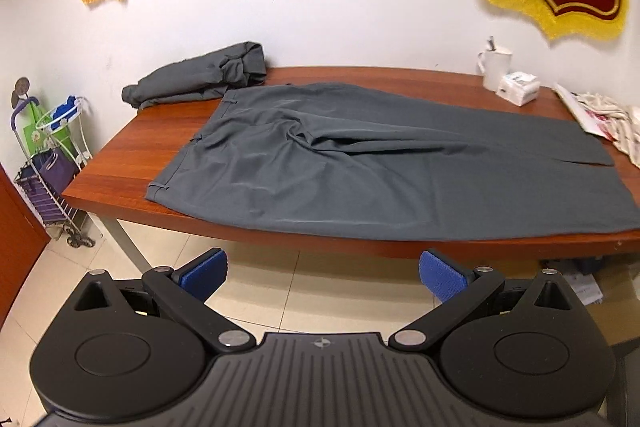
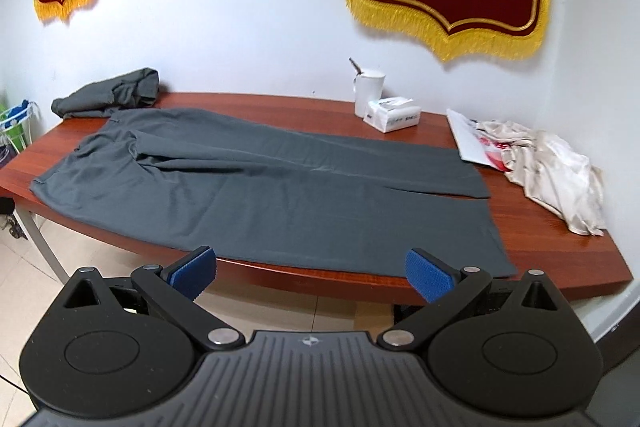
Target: Fold clothes
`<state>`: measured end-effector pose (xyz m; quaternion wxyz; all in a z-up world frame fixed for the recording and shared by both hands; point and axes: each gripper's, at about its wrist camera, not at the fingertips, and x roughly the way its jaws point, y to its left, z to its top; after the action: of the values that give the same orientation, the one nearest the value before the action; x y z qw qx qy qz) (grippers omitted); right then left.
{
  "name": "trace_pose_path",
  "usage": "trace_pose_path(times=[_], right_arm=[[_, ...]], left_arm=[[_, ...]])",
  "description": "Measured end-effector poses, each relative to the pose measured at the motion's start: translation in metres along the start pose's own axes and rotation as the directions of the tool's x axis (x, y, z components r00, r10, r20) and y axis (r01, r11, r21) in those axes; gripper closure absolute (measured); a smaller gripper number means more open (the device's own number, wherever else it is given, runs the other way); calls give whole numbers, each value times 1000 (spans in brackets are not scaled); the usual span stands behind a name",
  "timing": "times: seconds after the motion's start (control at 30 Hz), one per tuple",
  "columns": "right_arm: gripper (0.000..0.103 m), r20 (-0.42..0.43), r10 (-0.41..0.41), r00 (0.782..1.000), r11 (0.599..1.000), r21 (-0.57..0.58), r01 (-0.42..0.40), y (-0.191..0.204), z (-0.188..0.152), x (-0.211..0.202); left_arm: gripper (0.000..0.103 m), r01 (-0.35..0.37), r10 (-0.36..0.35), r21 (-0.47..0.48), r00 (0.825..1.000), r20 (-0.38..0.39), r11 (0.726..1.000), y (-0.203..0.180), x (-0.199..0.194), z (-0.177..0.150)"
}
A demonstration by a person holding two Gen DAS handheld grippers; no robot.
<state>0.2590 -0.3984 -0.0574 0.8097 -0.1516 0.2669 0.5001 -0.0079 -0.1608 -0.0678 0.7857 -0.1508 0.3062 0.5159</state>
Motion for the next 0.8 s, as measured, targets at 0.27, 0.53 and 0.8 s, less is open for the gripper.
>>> trace_pose_path(times=[0.27,0.53,0.8], right_arm=[[1,66,-18,998,1000,25,17,10,-16,-59],[1,88,-41,995,998,44,37,35,-31,-93],[1,56,11,998,1000,26,-13,58,-34,-87]], left_arm=[[0,29,-29,-13,999,25,999,-1,-49,-18],[0,67,-68,41,997,28,997,7,-76,-36],[0,64,-65,50,998,4,997,26,-64,-39]])
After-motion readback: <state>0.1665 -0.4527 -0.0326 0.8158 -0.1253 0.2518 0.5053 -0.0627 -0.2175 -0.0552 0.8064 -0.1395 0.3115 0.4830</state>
